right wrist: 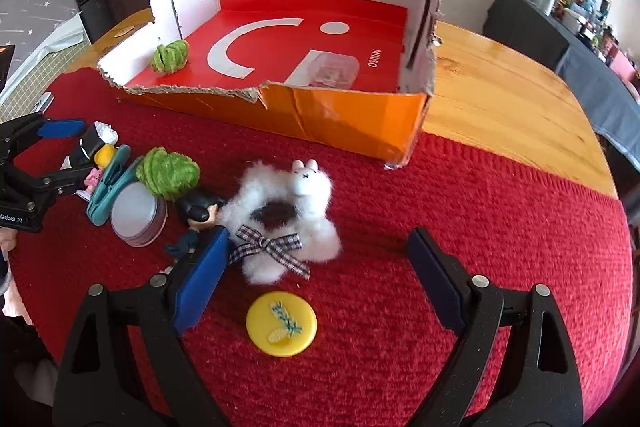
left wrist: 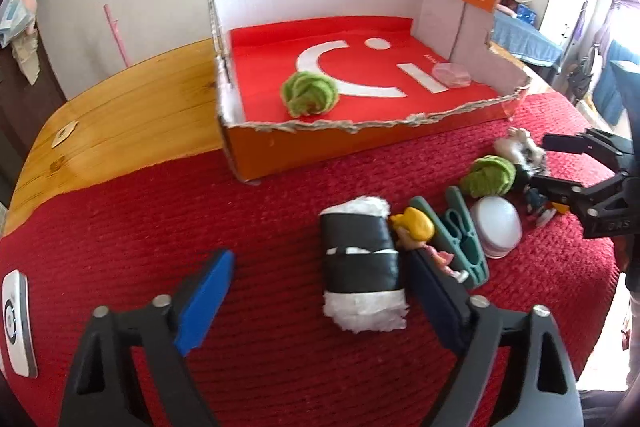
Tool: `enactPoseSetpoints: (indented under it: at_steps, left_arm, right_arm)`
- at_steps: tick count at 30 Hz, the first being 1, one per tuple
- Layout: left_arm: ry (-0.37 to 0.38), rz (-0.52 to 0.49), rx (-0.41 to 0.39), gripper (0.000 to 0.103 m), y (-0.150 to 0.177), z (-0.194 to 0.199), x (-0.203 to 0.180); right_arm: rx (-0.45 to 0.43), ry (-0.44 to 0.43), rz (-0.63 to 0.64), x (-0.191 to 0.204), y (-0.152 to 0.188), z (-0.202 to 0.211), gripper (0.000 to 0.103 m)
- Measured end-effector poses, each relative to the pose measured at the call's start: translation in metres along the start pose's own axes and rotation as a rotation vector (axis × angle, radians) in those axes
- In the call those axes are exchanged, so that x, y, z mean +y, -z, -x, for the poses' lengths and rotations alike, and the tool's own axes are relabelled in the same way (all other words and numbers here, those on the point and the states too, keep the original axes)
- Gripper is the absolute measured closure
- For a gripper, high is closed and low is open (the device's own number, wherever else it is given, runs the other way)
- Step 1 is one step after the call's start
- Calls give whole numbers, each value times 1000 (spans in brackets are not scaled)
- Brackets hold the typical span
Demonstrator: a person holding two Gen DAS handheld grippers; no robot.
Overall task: Organize objects
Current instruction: 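Grasp the black-and-white roll with the left gripper while the right grasps the white plush, then carry the roll and plush into the cardboard box and lower them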
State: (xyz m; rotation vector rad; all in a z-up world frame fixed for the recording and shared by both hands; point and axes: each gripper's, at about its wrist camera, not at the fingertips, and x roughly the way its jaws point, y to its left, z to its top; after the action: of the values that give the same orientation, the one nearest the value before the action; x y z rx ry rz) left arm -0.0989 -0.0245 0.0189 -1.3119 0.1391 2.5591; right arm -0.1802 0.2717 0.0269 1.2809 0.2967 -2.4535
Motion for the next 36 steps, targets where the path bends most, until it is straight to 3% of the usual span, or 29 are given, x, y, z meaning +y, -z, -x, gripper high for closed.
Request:
enactPoseSetpoints:
  at_steps: [3, 6, 7, 10, 17, 29, 36]
  left_arm:
    - [21, -28, -13, 34, 1, 2, -5]
    - [41, -43, -30, 60, 3, 5, -9]
    - [48, -40, -38, 66, 3, 7, -10]
    - [75, -23, -53, 66, 4, 10, -9]
    - [63, -5, -125, 66, 4, 33, -8]
    - [87, -5, -199, 66, 1, 62, -12]
    - [146, -11, -232, 66, -22, 75, -15]
  right_arm:
    - [-13, -20, 15, 5, -1, 0, 37]
    - [-33, -46, 27, 10, 0, 4, 63]
    - [-37, -45, 25, 11, 0, 5, 63]
    - [-63, -44, 10, 11, 3, 8, 64]
    - [-122, -64, -30, 8, 6, 30, 64]
    - [-216, -100, -10, 23, 2, 69, 64]
    - [-267, -135, 2, 26, -13, 84, 64]
